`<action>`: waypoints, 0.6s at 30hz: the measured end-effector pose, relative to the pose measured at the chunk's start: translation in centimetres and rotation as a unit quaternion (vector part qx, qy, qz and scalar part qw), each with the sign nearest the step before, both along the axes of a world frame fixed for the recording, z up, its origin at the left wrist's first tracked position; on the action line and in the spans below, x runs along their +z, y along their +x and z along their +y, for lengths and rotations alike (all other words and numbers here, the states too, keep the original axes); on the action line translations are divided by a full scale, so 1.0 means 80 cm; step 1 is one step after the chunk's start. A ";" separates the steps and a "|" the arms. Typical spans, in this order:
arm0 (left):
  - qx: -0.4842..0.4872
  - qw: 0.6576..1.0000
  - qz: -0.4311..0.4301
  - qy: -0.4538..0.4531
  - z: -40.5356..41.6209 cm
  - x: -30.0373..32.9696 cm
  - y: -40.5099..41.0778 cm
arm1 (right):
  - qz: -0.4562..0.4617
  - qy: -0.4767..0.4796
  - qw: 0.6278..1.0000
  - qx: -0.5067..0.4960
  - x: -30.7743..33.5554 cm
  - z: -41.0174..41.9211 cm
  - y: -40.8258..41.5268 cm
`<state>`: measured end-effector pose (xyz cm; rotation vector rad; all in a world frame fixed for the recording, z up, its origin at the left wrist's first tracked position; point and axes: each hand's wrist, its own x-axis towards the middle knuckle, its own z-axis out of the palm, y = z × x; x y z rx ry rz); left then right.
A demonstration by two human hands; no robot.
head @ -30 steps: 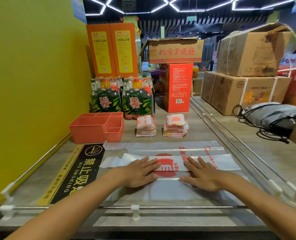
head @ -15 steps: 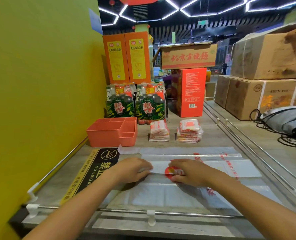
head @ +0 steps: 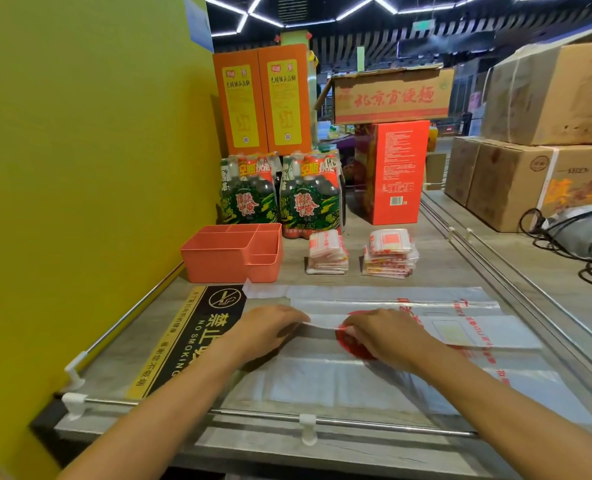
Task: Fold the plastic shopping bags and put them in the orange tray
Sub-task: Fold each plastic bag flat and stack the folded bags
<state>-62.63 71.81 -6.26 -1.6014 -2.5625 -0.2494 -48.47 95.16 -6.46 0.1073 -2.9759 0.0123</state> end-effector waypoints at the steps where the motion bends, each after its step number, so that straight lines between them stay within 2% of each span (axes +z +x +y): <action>1: 0.000 1.000 0.005 0.011 0.001 -0.001 0.000 | 0.000 -0.031 0.999 0.007 -0.001 -0.001 0.002; 3: -0.002 1.000 0.010 0.028 0.001 -0.003 0.000 | -0.001 -0.048 0.999 0.024 -0.001 -0.004 0.003; 6: 0.000 0.999 0.004 0.033 -0.007 -0.006 -0.005 | -0.006 -0.016 0.999 0.028 -0.004 -0.009 -0.002; 11: 0.088 0.994 -0.023 0.065 -0.045 -0.012 -0.033 | -0.025 -0.006 1.000 0.017 -0.013 -0.001 0.002; 18: 0.119 0.981 -0.030 0.151 -0.043 -0.008 -0.030 | -0.035 -0.034 0.998 0.031 -0.009 -0.008 0.012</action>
